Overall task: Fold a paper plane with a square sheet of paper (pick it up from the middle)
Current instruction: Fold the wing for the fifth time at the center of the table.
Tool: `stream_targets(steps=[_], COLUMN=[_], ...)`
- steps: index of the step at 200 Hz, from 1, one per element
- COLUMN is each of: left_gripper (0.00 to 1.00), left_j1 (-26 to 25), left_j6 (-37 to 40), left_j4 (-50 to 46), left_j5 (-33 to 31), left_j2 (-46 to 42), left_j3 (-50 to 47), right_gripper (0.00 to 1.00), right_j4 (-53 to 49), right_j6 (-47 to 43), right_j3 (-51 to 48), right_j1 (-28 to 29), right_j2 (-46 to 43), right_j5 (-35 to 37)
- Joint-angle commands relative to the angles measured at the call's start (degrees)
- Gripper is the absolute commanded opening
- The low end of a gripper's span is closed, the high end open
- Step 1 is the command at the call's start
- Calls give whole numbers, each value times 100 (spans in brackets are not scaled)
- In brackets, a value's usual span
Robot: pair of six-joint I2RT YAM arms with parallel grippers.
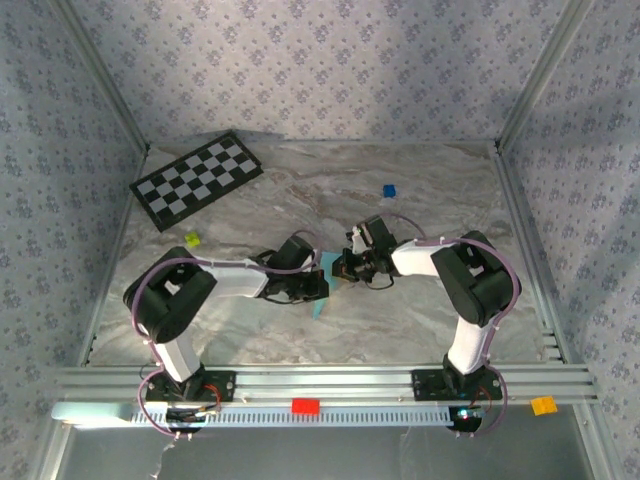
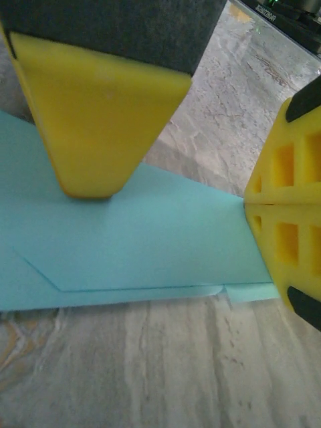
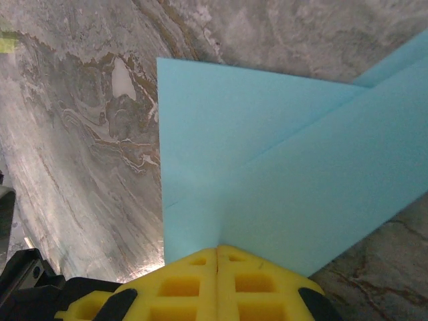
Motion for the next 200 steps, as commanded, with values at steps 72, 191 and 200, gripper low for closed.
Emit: stream_targets(steps=[72,191,200], left_gripper=[0,0,0], left_j1=[-188,-191,-186], left_j6=[-109,-398,-425], left_j4=[-332,-85,-65], left_j5=[-175,-192,-209], left_j2=[148,24,-13], left_j3=[-482,-584,-563], right_gripper=[5,8,9], right_j4=[-741,-700,-763], right_j6=[-508,-844,-872], right_j3=[724,1167,1199], right_j1=[-159,-1405,-1414], right_j2=[98,613,488], right_j5=[-293,-640,-643])
